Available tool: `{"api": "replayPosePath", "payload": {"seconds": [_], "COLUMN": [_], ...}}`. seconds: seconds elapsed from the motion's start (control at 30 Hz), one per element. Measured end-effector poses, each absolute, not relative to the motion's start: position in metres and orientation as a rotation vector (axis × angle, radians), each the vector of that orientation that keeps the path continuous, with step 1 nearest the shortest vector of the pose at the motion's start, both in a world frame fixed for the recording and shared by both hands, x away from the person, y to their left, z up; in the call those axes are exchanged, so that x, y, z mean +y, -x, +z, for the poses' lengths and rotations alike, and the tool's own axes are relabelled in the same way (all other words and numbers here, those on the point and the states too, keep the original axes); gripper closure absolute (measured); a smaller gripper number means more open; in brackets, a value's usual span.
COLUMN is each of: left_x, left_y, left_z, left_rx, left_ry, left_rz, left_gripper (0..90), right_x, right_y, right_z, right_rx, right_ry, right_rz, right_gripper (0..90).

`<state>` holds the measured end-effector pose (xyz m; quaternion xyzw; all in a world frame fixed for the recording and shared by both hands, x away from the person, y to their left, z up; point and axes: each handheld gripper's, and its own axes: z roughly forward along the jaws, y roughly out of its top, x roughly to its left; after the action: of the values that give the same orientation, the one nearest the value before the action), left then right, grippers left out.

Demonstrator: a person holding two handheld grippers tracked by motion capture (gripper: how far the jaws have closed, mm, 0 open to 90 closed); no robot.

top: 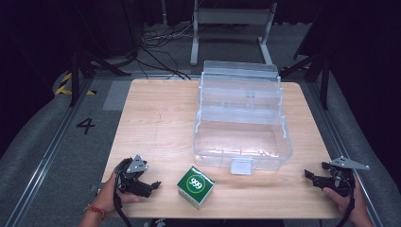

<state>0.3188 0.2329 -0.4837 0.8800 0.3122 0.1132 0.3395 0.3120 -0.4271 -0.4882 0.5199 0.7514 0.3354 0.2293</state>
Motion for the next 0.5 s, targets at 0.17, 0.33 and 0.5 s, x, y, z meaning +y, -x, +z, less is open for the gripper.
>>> {"api": "replayPosePath", "payload": {"seconds": [0.17,0.33,0.5], "left_x": [0.233,0.232,0.228], "left_y": [-0.319,-0.317,-0.304], "left_z": [-0.482,-0.480,-0.474], "left_rx": [0.814,0.801,0.754], "left_ry": [-2.309,-2.321,-2.364], "left_rz": [0.296,0.273,0.223], "left_gripper": [6.0,10.8,17.2], "right_x": [-0.427,-0.427,-0.428], "right_y": [-0.312,-0.311,-0.311], "right_z": [-0.488,-0.488,-0.486], "right_rx": [2.068,2.069,2.061], "right_ry": [-1.431,-1.427,-1.433], "right_rz": [0.923,0.919,0.884], "right_gripper": [17.1,17.1,18.4]}}
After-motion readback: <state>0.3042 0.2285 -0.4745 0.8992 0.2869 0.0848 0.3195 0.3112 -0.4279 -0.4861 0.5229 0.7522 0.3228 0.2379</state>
